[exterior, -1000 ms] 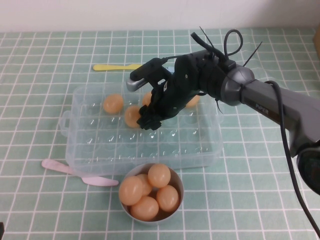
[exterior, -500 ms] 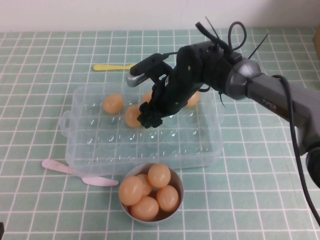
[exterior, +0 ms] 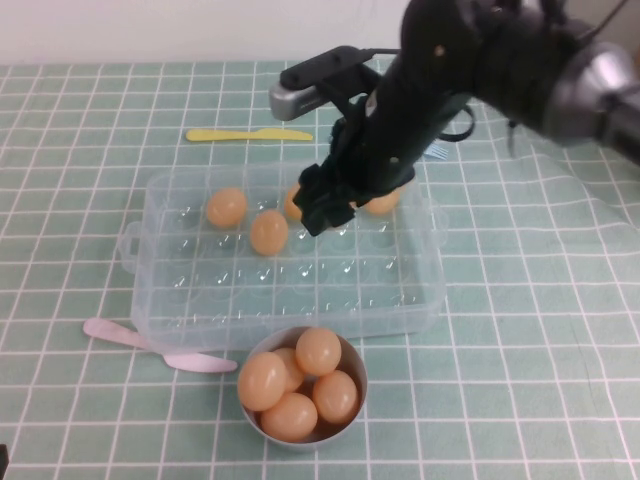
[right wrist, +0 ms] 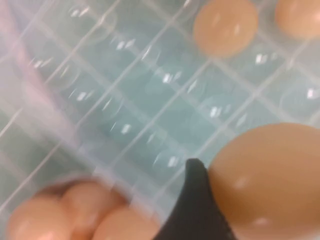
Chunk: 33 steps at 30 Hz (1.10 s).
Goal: Take an egg out of the egg box
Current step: Pick up the egg from the plastic box, then place the egg in the bowl
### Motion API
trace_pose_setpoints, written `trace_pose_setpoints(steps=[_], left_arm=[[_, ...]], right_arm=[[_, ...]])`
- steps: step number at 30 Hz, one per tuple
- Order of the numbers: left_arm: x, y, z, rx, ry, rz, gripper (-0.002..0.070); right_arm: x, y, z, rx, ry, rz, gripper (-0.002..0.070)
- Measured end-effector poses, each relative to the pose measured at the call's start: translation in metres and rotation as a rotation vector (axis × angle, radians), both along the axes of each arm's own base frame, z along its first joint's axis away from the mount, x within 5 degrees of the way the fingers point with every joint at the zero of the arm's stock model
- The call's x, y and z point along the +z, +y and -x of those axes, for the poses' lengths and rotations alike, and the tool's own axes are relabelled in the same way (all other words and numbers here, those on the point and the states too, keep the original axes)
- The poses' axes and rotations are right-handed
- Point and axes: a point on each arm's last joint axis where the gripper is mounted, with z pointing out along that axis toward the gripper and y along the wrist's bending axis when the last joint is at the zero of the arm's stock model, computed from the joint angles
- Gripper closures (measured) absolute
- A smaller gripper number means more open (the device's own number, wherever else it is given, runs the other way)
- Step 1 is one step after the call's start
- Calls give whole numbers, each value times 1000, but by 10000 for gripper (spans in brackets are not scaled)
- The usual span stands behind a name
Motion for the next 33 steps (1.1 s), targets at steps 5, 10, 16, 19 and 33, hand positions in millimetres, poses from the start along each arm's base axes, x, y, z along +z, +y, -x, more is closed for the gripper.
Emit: trace_pose_setpoints(steps=[5, 10, 16, 19, 33], left_arm=[[0, 0, 0, 0, 0, 0, 675], [0, 0, 0, 0, 0, 0, 675], [0, 0, 0, 0, 0, 0, 675], [0, 0, 0, 0, 0, 0, 675], [0, 0, 0, 0, 0, 0, 675]], right_arm=[[17, -12, 50, 21, -2, -26, 218], [15, -12, 111, 97, 32, -65, 219], [2, -4, 136, 147, 128, -49, 219], [-5, 0, 134, 139, 152, -53, 219], [-48, 16, 121, 116, 239, -8, 219]])
